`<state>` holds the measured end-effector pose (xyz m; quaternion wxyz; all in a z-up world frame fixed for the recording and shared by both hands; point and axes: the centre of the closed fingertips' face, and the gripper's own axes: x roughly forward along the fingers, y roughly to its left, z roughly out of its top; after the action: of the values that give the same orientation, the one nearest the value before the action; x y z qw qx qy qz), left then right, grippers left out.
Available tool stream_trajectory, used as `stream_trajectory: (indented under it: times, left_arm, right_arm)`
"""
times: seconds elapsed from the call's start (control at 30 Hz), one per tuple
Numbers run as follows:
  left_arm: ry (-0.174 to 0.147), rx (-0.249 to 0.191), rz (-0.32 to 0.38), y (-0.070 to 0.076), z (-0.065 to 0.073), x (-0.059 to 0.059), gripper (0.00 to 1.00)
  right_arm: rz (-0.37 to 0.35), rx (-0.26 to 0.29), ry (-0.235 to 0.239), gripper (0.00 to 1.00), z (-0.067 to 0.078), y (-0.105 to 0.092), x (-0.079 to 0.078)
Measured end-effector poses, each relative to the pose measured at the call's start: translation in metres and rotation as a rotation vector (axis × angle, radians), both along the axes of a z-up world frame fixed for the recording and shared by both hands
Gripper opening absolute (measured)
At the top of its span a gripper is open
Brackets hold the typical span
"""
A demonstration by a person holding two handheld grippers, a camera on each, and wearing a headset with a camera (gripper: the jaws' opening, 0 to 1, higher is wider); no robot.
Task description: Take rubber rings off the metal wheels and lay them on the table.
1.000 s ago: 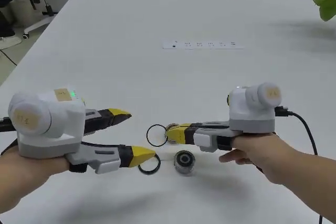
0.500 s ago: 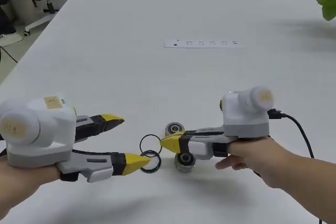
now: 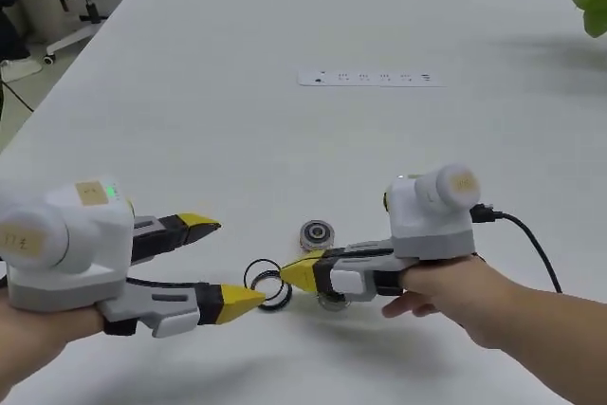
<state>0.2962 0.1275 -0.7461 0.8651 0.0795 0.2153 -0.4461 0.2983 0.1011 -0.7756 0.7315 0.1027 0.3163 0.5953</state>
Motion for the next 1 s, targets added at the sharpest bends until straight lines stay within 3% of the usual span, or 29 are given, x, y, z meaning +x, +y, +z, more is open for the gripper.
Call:
stream_trajectory:
  times: [0.4,1.0]
  left_arm:
    - [0.007,0.004,0.000,0.002,-0.002,-0.001,0.63]
    - [0.021,0.015,-0.007,0.001,-0.006,-0.006,0.63]
  right_arm:
    - [0.004,-0.017,0.010,0.00,-0.005,-0.001,-0.001]
    - [-0.008,-0.062,-0.031,0.02,-0.012,-0.004,0.002]
